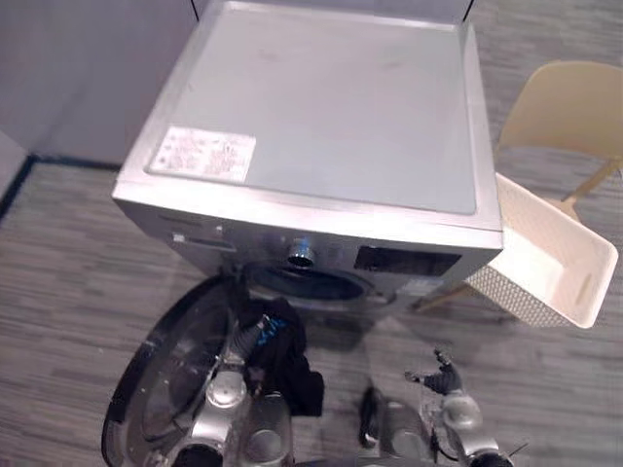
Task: Pick up the laundry basket with both hands and put the clothes into the washing machine.
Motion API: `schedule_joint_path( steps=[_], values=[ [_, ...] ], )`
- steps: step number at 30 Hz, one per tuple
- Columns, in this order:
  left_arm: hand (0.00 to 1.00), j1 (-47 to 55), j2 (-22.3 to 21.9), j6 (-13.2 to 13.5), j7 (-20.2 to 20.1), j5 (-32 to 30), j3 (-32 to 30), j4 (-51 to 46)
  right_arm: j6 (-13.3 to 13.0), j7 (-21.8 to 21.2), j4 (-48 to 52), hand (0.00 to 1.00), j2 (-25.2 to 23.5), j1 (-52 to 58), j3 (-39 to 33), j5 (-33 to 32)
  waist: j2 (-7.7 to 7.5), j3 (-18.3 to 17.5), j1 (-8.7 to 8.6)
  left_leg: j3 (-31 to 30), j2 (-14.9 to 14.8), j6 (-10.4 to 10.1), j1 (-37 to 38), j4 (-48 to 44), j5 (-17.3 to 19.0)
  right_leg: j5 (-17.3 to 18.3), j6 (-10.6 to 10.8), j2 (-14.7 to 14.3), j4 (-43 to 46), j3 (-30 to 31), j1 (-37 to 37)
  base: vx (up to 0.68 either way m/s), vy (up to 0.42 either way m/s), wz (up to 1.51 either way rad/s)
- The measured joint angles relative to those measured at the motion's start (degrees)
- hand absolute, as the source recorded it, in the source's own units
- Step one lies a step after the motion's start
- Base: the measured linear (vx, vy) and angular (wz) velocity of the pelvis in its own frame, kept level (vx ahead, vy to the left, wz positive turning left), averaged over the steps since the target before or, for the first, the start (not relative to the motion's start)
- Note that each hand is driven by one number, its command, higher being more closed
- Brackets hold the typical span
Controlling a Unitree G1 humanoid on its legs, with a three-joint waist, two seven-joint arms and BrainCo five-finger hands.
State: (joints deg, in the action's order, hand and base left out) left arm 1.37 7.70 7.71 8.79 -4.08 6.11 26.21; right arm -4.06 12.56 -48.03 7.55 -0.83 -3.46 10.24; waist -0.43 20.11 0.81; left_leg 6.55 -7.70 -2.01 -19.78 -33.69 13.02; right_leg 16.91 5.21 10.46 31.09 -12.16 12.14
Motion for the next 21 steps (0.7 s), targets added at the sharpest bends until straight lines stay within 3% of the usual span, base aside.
schedule_joint_path(
  steps=[2,8,13,16,21],
  values=[
    [1.0,-1.5,0.0,0.0,1.3,0.1,0.0,-3.2,0.0,0.4,3.0,0.0,0.0,-1.8,0.0,-0.8,-0.3,3.4,-0.01,1.4,-0.1,0.6,-4.5,-6.7,0.9,1.7,0.3,1.6,7.5,2.0,5.4,-0.09,0.101,-0.11],
    [1.0,-7.7,-1.2,0.0,3.9,1.3,0.1,-5.9,-0.4,2.2,10.6,0.0,-0.7,-2.8,0.1,-2.8,-0.49,5.6,0.05,0.5,-2.3,1.2,-16.7,-21.2,8.4,9.3,0.3,2.8,24.5,3.8,18.4,-0.17,0.004,-0.01],
    [1.0,-16.8,-3.3,0.0,6.5,2.0,0.9,-6.0,-0.4,4.2,17.2,0.0,-3.6,-6.1,0.2,-4.1,-2.17,8.0,-0.1,-0.9,-4.5,1.4,-31.4,-31.6,9.3,11.7,-1.6,2.6,36.9,5.8,33.9,-0.16,-0.032,-0.09],
    [1.0,-23.5,-4.1,-0.1,7.5,1.8,2.4,-6.5,-0.5,5.2,20.9,0.0,-4.2,-7.9,0.2,-5.1,-2.31,9.6,-0.1,-2.0,-6.0,1.1,-40.1,-37.8,9.6,12.6,-2.5,2.1,43.4,6.2,42.4,-0.17,-0.052,-0.09],
    [1.0,-34.4,-4.2,-0.6,9.2,1.0,5.9,-8.7,-1.9,6.3,25.6,0.0,-4.1,-11.0,0.2,-5.3,-3.0,10.1,-0.73,-3.3,-7.4,1.6,-51.2,-45.7,10.3,13.6,-2.7,1.5,51.7,7.9,54.0,-0.11,-0.047,-0.12]
  ],
)
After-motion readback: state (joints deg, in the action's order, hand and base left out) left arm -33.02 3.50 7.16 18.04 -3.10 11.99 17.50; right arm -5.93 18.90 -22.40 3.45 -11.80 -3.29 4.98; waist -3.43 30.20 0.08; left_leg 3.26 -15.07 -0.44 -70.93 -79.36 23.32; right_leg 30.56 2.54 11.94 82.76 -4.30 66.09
